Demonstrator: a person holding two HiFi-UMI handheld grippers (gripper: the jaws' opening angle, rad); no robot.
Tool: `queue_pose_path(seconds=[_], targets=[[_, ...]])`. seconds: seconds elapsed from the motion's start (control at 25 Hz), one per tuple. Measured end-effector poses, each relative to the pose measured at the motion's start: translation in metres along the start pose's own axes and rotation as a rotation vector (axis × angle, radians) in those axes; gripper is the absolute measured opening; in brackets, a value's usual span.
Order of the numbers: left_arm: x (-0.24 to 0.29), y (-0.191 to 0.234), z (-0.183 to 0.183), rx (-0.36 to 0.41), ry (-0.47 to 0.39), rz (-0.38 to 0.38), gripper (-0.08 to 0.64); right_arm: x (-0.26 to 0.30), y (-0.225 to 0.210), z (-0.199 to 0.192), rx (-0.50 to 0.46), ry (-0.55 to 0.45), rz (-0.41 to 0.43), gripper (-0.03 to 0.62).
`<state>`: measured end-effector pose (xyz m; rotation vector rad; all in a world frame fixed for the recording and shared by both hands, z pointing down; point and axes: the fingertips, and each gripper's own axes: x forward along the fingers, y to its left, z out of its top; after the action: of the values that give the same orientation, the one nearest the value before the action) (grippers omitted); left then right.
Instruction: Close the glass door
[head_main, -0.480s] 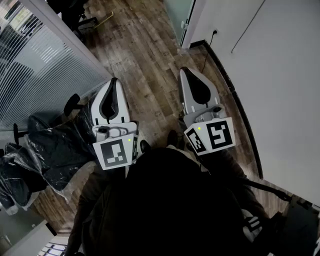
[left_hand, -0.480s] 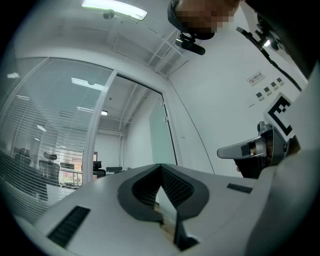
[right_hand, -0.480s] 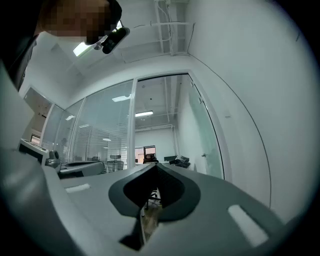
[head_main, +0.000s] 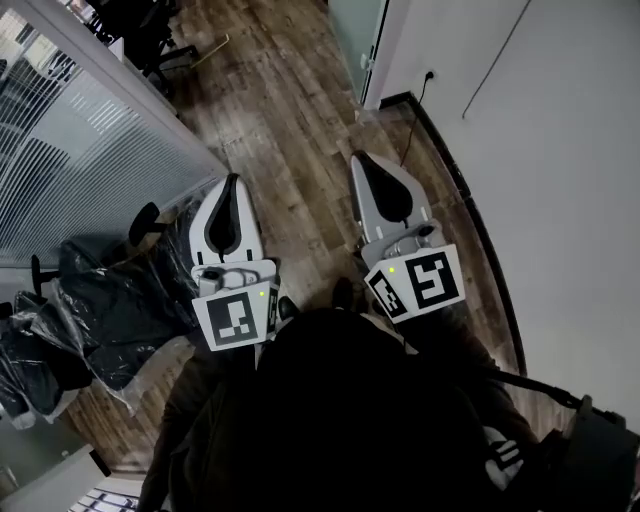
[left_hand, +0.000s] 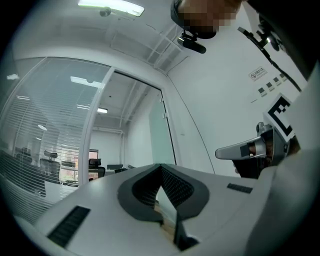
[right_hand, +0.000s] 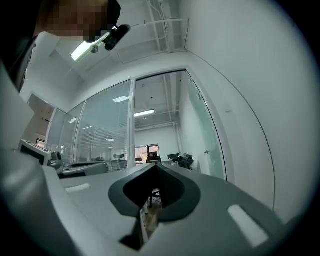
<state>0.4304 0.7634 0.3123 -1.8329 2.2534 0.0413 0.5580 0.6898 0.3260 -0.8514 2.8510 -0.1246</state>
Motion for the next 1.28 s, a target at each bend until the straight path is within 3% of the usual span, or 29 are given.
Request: queue_pose_path(seconds=[0.24,0.52,0.76,1.08,1.28], targets=[[0.025,-0.016,-0.020,0.012,0.075,0.030,-0.003,0.017,-0.035,-0.008,0.009,0.030,0.036,0.002],[0.082,0.023,-0.071,0.015,0.160,0.059,-0.003,0.099,-0.053,-0.044,0.018,0.076,0.096,0.002],[0.197,0.100,-0.117,-0.004,0.151,0.082,-0.003,0.240,-0.082,-0.062,-0.009,0.055,0.111,0.002],[0.361,0.205,-0.128,0.002,0.130,0.080,-0.003,0.442,-0.120,-0.043,-0.026,0.057,0.122,0.002],[0.453,0.236,-0.154,-0.051,0.147,0.071,-0.003,0.526,-0.171,-0.045,-0.031,0.068,0.082,0.002]])
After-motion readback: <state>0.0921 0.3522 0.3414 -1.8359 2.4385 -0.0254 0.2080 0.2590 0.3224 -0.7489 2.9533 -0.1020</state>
